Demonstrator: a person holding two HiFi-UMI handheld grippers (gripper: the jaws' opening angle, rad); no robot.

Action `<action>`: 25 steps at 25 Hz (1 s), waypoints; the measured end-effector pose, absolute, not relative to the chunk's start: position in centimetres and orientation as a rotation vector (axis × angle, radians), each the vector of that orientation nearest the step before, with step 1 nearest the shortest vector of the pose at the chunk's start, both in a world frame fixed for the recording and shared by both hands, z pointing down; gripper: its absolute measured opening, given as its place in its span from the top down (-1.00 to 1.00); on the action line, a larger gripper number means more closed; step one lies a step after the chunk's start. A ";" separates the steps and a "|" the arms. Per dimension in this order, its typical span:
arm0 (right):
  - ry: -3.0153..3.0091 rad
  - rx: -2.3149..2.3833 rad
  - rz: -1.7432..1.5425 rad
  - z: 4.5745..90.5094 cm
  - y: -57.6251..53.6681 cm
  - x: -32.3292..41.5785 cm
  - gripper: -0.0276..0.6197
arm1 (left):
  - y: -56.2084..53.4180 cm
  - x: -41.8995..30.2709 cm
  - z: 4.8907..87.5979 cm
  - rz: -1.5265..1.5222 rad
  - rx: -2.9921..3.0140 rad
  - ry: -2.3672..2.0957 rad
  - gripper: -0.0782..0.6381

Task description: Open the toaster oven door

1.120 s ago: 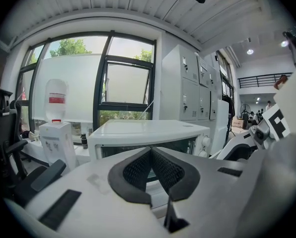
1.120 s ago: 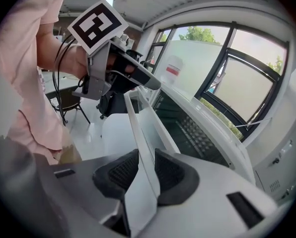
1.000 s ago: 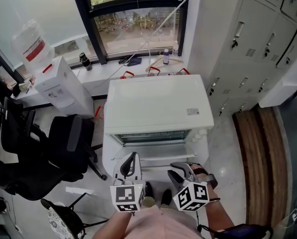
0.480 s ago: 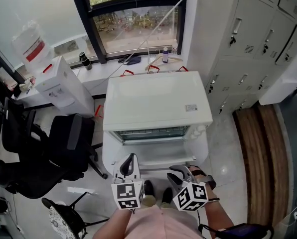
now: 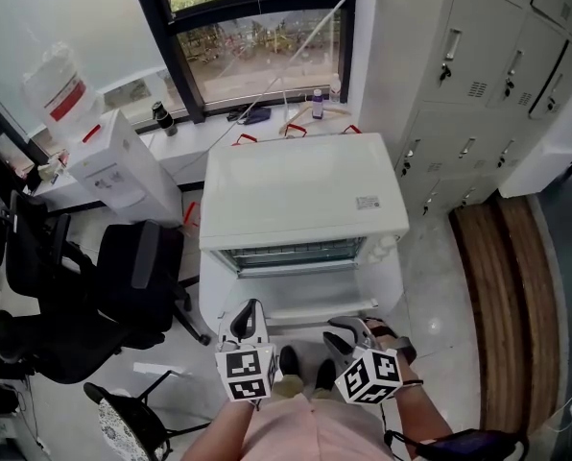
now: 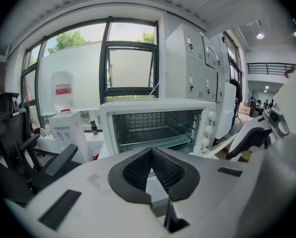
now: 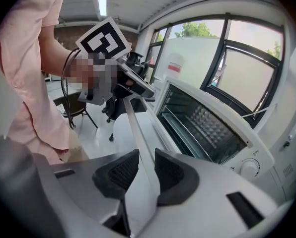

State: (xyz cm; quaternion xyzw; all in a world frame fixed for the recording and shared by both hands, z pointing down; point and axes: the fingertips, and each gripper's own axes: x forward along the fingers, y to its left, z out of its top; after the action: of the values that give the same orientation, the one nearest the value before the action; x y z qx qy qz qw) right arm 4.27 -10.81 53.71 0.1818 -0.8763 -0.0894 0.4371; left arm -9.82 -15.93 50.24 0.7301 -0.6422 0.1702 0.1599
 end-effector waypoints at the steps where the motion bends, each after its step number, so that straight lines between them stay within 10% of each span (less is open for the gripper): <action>1: -2.178 0.454 -0.226 53.7 -10.8 4.3 0.59 | -15.9 -9.8 50.3 0.489 2.086 -1.830 0.74; 25: -2.324 1.084 0.270 48.3 -18.3 9.3 0.85 | -16.4 -9.5 49.7 0.449 2.095 -1.809 0.75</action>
State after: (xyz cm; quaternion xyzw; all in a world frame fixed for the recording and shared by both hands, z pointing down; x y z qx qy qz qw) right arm 9.35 -18.25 48.34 0.4037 -0.8658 0.1007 0.2778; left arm -9.48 -16.42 49.72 0.7364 -0.6361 0.1578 0.1679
